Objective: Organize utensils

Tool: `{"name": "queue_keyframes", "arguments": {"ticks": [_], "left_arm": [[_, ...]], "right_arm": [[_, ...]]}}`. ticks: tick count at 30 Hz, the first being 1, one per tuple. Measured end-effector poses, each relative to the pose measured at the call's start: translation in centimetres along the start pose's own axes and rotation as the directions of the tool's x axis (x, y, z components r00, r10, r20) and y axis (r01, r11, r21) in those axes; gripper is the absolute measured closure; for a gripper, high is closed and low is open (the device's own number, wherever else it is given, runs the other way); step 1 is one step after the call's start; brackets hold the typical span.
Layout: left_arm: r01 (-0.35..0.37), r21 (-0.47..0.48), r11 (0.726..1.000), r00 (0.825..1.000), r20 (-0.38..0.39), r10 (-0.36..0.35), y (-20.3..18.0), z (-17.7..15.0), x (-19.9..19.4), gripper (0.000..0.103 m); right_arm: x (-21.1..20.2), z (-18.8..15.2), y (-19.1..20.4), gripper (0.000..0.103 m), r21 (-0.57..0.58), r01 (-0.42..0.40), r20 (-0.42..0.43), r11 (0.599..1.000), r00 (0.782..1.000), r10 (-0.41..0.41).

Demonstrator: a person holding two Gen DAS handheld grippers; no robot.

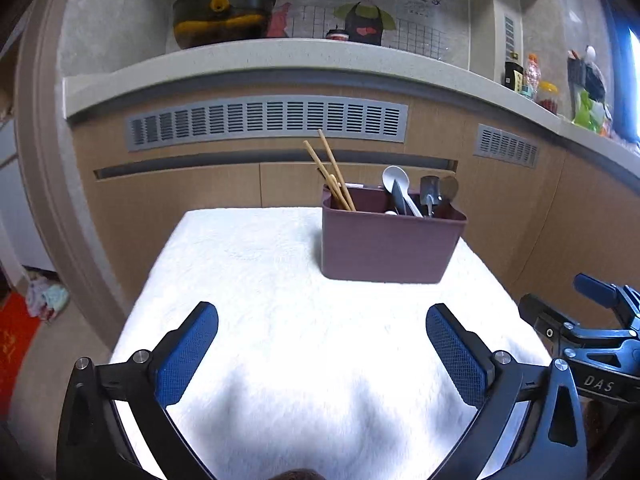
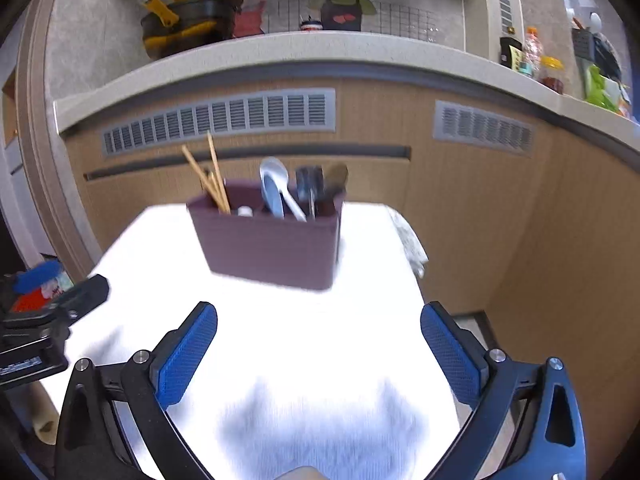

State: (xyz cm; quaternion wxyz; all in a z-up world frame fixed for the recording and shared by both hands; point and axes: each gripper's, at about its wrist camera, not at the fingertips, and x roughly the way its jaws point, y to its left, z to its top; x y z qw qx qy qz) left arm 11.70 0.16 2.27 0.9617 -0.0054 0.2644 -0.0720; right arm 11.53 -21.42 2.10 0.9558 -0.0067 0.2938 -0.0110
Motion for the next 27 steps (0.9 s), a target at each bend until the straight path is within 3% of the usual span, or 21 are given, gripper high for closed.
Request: {"name": "queue_keyframes", "arguments": {"ticks": [10, 27], "left_arm": [[-0.045, 0.020, 0.999, 0.999, -0.008, 0.045, -1.3, -1.3, -1.2, 0.000], [-0.031, 0.014, 0.999, 0.999, -0.038, 0.032, -1.2, -1.1, -0.4, 0.000]], "right_arm": [[-2.8, -2.0, 0.2, 0.001, 0.002, 0.039, 0.057, 0.999, 0.998, -0.039], [-2.6, -2.4, -0.2, 0.001, 0.006, 0.046, 0.044, 0.999, 0.998, -0.046]]}}
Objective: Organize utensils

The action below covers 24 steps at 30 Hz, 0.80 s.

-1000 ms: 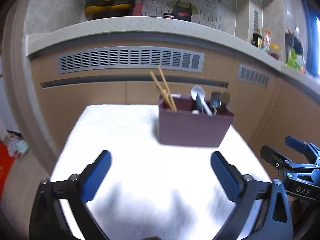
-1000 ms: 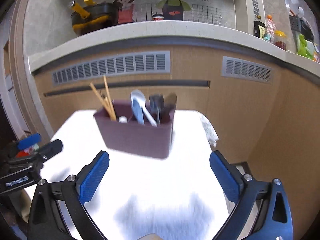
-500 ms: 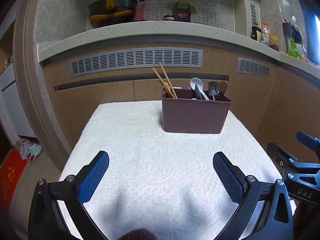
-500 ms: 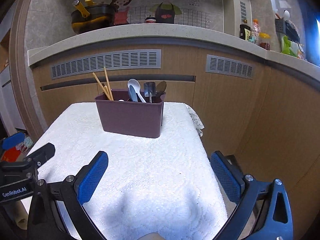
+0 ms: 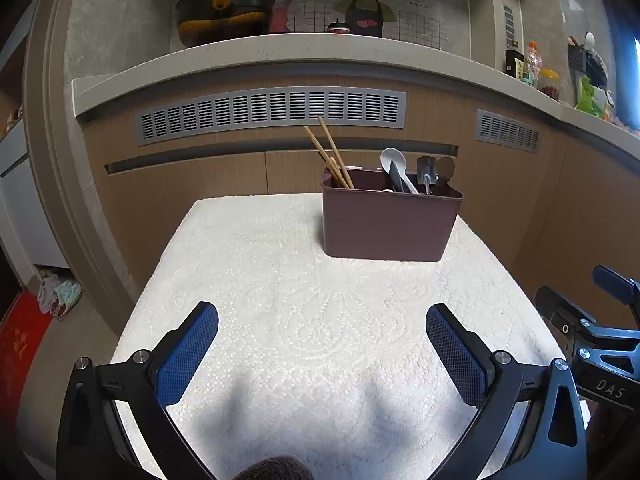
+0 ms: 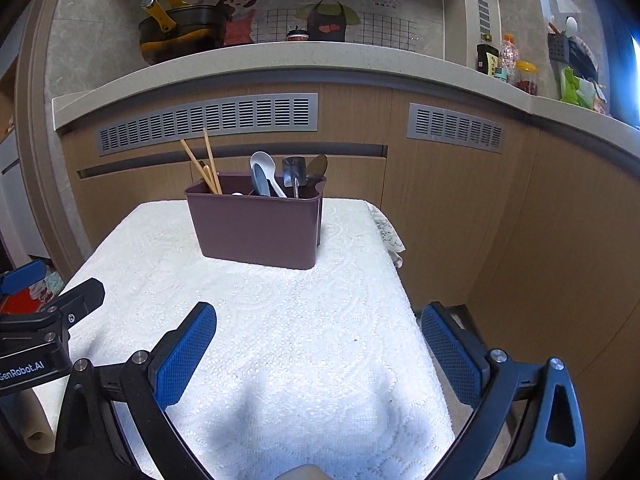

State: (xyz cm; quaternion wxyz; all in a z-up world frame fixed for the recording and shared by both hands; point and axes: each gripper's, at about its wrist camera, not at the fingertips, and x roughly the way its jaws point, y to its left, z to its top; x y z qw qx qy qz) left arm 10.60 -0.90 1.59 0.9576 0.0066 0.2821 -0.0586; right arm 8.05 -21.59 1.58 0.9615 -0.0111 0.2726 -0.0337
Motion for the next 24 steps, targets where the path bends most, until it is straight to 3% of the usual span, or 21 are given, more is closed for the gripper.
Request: {"name": "queue_keyframes", "arguments": {"ticks": [24], "left_arm": [[-0.001, 0.007, 1.000, 1.000, -0.005, 0.001, -0.24, -0.10, 0.05, 0.000]], "right_arm": [[-0.08, 0.10, 0.07, 0.001, 0.001, -0.006, 0.001, 1.000, 1.000, 0.006]]}}
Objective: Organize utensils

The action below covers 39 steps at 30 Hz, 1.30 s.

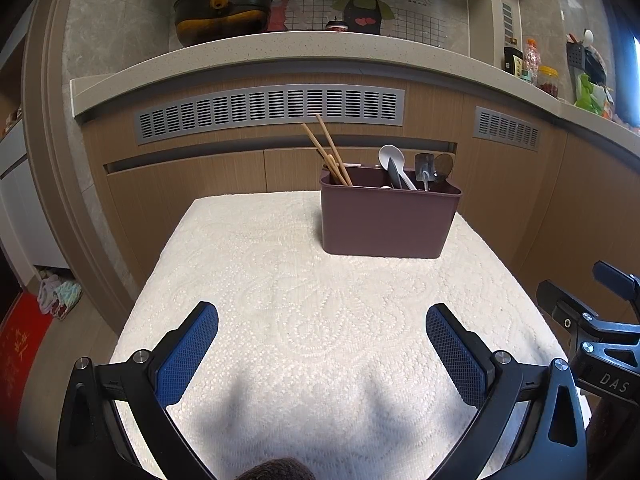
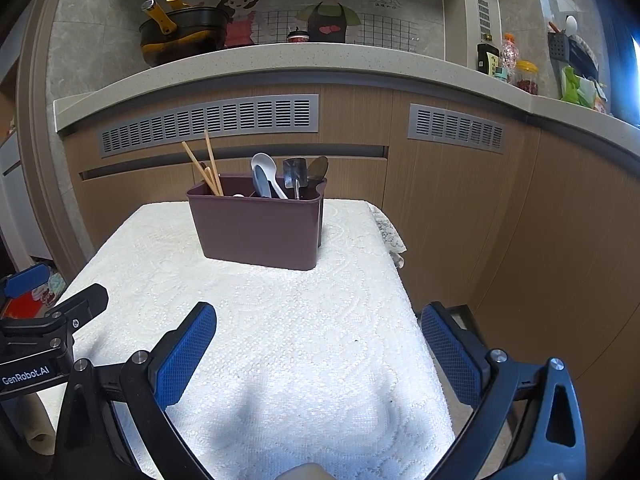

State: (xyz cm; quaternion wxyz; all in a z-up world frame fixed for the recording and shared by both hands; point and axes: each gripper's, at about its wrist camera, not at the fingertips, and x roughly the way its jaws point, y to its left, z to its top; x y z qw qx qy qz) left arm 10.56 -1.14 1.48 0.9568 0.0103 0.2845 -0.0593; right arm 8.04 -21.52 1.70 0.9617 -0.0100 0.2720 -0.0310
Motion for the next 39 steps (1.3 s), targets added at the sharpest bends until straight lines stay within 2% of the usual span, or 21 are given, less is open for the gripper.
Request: {"name": "queue_keyframes", "arguments": {"ticks": [39], "left_arm": [[0.005, -0.011, 1.000, 1.000, 0.009, -0.005, 0.31, -0.27, -0.23, 0.000]], "right_arm": [[0.42, -0.16, -0.47, 0.000, 0.016, -0.014, -0.017, 1.000, 1.000, 0.015]]}}
